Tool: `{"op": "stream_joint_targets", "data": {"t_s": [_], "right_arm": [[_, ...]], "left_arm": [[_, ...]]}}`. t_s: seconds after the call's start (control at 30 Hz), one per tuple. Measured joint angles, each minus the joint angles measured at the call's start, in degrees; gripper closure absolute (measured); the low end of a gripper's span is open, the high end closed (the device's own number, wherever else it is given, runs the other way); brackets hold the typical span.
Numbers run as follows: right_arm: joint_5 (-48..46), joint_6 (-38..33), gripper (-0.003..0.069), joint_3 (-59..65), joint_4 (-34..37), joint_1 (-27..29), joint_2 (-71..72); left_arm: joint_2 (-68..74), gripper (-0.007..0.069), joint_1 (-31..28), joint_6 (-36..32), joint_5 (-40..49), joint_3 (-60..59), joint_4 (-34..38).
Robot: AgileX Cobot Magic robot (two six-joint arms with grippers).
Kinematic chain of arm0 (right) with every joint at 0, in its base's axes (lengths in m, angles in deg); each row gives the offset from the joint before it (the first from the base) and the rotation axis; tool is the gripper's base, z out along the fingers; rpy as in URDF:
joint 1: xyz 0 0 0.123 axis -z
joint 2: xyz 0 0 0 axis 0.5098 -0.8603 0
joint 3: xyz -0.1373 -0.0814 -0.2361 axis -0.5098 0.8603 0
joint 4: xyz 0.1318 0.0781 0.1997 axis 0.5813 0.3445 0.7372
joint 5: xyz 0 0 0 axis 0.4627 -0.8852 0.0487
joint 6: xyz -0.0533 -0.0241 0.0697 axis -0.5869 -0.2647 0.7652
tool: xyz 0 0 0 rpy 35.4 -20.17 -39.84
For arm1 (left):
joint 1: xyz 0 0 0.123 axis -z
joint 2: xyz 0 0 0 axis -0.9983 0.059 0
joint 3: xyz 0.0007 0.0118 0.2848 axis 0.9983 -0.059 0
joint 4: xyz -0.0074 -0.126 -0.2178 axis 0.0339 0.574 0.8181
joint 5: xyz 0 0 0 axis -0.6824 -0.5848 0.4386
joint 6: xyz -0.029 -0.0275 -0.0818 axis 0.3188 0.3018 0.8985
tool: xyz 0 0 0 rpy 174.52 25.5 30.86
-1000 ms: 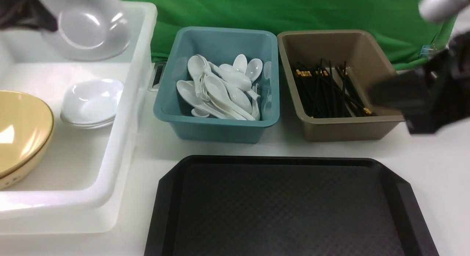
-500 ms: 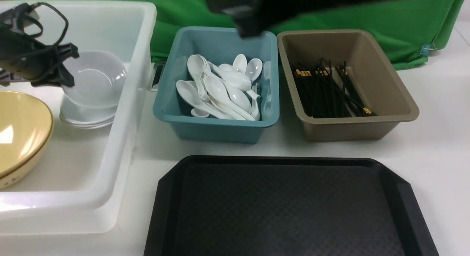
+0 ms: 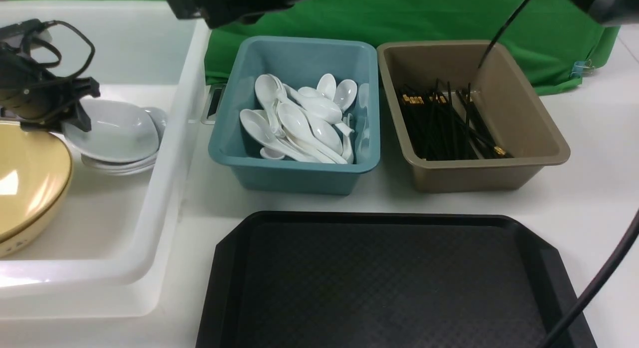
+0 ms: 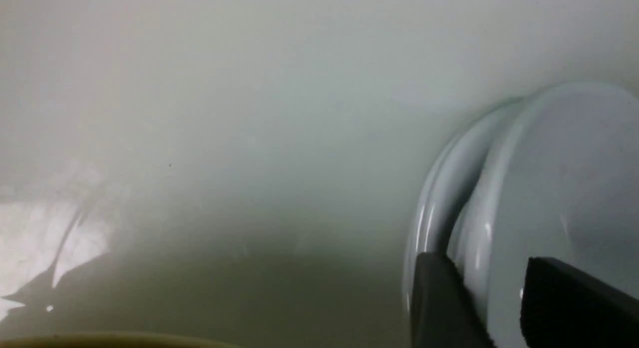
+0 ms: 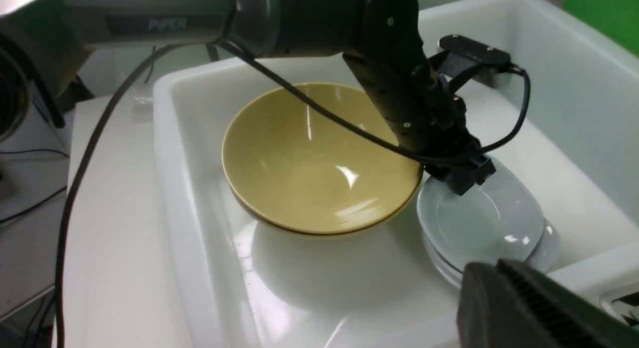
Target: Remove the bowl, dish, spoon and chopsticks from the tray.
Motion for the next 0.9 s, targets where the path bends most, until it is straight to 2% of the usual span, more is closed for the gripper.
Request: {"op": "stream_joint_targets", "data": {"t_s": [0.1, 0.13, 0.27, 0.33, 0.37, 0.43, 0.57, 0.6, 0.7, 0.9], "right_arm": [[0.0, 4.42, 0.0658, -0.02, -5.44, -0.41, 0.03], [0.0, 7.81, 0.0658, -0.27, -10.85, -0.71, 0.03], [-0.92, 13.66, 0.0658, -0.38, -18.39, -1.02, 0.03], [-4.44, 16.92, 0.0658, -0.54, -21.97, -1.04, 0.03], [-5.83, 17.83, 0.0658, -0.77, -23.36, -1.04, 0.03], [-10.63, 19.62, 0.0658, -2.42, -28.57, -1.14, 0.27], [-17.41, 24.06, 0.0657, -5.71, -41.56, -1.14, 2.95], [-17.99, 25.47, 0.0657, -5.76, -44.29, -1.14, 4.24], [-18.65, 27.72, 0.0657, -4.16, -51.4, -0.78, 10.51], [-18.69, 31.5, 0.0657, 7.78, -54.14, 2.85, 27.89]], "left_arm": [[0.0, 0.0254, 0.06, 0.58, 3.54, 2.25, -1.21], [0.0, 0.0207, 0.06, 1.41, 6.6, 5.05, -2.6], [0.0, 0.0149, 0.06, 2.78, 11.47, 11.73, -3.46], [-0.05, 0.0139, 0.06, 3.66, 17.7, 19.74, -3.08], [-0.05, 0.0155, 0.19, 3.89, 20.58, 22.06, -2.79], [-1.26, 0.0246, 0.38, 4.31, 23.07, 25.16, -0.31], [-8.07, 0.0529, 3.02, 1.22, 23.88, 24.1, 4.86], [-9.67, 0.0565, 4.21, 0.32, 23.88, 23.38, 5.1], [-19.44, 0.0621, 10.17, -1.19, 23.87, 18.22, 3.45], [-40.3, 0.0631, 18.95, -1.33, 24.01, 2.35, -0.26]]}}
